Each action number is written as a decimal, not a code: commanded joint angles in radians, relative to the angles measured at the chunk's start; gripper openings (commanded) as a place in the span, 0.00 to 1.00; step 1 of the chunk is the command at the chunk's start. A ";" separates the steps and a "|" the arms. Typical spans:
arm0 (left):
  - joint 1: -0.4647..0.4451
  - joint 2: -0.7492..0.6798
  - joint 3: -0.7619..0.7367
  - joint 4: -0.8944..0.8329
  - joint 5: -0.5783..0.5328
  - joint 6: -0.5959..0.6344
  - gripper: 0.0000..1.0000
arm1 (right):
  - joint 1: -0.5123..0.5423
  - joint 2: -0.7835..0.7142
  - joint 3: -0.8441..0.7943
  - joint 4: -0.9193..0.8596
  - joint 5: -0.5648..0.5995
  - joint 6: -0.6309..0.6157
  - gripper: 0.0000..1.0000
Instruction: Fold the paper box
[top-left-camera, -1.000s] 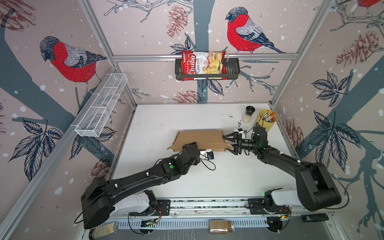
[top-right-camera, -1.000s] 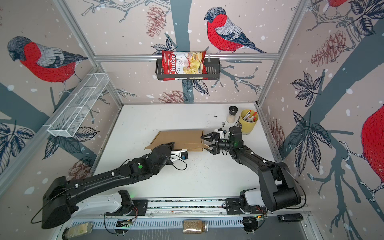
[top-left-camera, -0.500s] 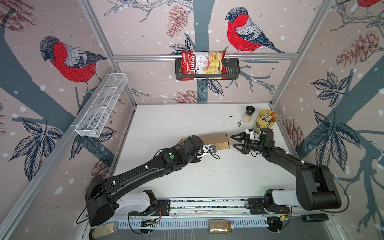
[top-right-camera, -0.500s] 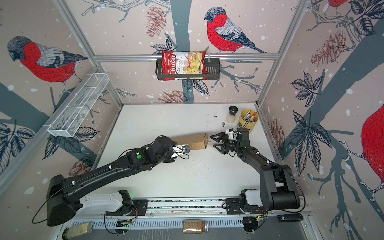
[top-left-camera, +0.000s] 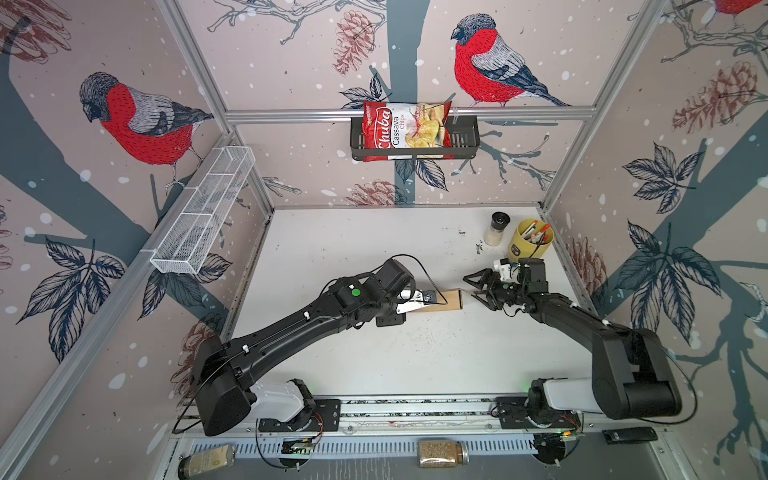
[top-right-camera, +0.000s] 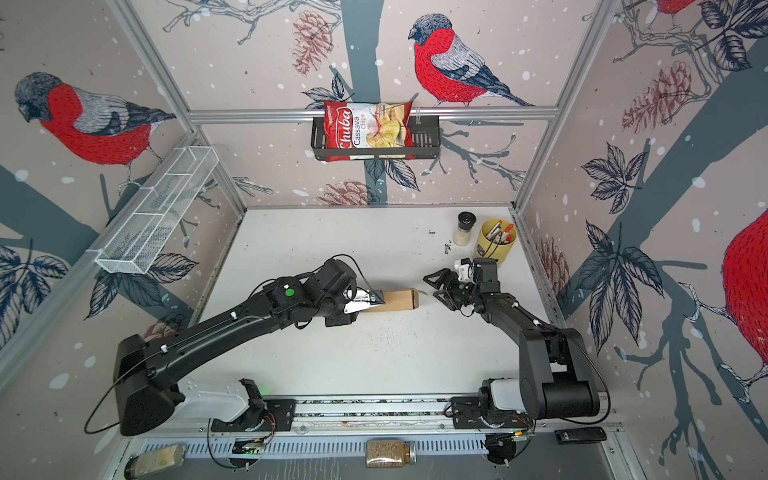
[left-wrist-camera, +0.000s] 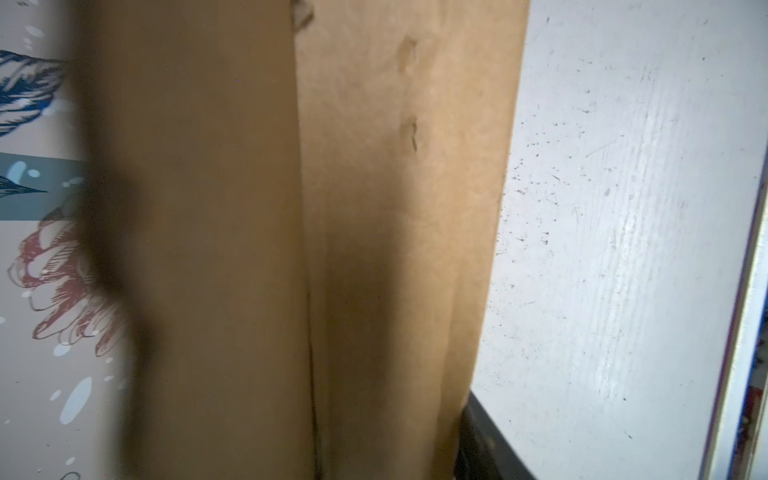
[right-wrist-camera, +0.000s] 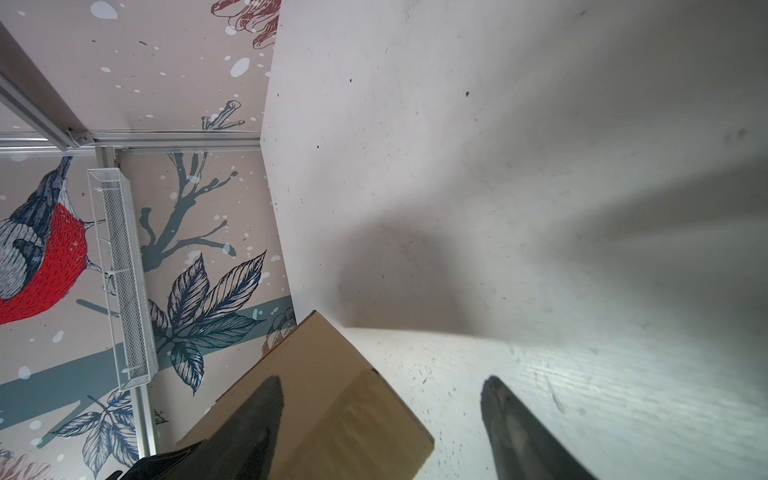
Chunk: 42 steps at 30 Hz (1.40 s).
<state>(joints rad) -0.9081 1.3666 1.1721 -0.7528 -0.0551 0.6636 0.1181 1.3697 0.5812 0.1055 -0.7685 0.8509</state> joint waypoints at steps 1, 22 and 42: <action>0.012 0.026 0.016 -0.038 0.067 0.036 0.49 | 0.010 0.002 0.012 0.014 0.022 -0.035 0.76; 0.124 0.242 0.186 -0.129 0.069 0.133 0.58 | 0.013 -0.085 0.027 0.048 0.054 -0.157 0.74; 0.152 0.273 0.199 -0.108 0.066 0.148 0.58 | 0.361 -0.544 0.162 -0.473 0.621 -0.954 0.48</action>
<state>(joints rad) -0.7601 1.6367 1.3785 -0.8146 0.0071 0.8120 0.4553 0.8120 0.7086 -0.2481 -0.2214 0.0345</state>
